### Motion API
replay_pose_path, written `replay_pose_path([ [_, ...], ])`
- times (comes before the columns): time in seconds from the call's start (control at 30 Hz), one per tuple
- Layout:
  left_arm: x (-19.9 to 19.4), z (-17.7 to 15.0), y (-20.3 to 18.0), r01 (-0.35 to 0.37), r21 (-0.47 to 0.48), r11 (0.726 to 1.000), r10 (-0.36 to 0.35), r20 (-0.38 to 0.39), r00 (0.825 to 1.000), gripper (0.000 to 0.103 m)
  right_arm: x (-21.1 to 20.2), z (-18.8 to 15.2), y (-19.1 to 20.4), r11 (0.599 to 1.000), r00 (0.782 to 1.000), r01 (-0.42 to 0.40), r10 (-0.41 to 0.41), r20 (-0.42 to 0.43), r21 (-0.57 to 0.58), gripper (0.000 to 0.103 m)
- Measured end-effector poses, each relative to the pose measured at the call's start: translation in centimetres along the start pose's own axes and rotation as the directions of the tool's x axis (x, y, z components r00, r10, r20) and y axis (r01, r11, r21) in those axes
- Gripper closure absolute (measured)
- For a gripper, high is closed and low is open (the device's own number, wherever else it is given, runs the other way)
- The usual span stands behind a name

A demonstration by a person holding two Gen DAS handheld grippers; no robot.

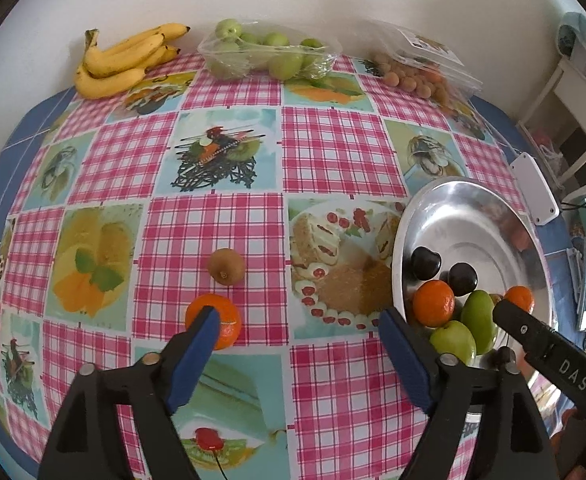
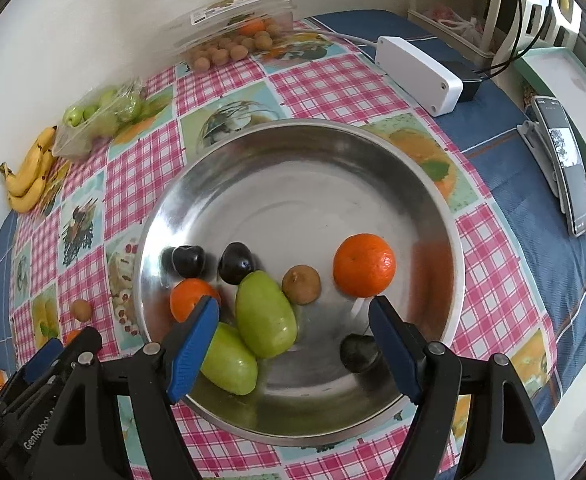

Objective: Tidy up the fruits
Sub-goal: 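Move both tools back toward the loose orange and kiwi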

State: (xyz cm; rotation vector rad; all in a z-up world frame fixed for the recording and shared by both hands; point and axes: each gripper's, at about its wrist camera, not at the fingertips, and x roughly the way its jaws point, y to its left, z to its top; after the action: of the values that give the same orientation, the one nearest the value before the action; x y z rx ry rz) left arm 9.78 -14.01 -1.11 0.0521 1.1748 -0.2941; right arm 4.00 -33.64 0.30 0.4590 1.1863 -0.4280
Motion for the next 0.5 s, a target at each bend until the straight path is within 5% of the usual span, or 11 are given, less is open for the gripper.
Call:
replay_pose_path([
  [0.1,0.4,-0.1,0.1,-0.002,-0.005,1.000,0.002,-0.012,1.000,0.006,0.2,-0.1,0.2,1.000,1.000,0.002,-0.002,-0.007,-0.005,0.013],
  [0.5,1.6,-0.2,2.0,-0.032,-0.063,0.997,0.030,-0.033,0.999,0.000,0.7,-0.3,0.9,0.999,1.000,0.018,-0.018,-0.009,-0.034,0.013],
])
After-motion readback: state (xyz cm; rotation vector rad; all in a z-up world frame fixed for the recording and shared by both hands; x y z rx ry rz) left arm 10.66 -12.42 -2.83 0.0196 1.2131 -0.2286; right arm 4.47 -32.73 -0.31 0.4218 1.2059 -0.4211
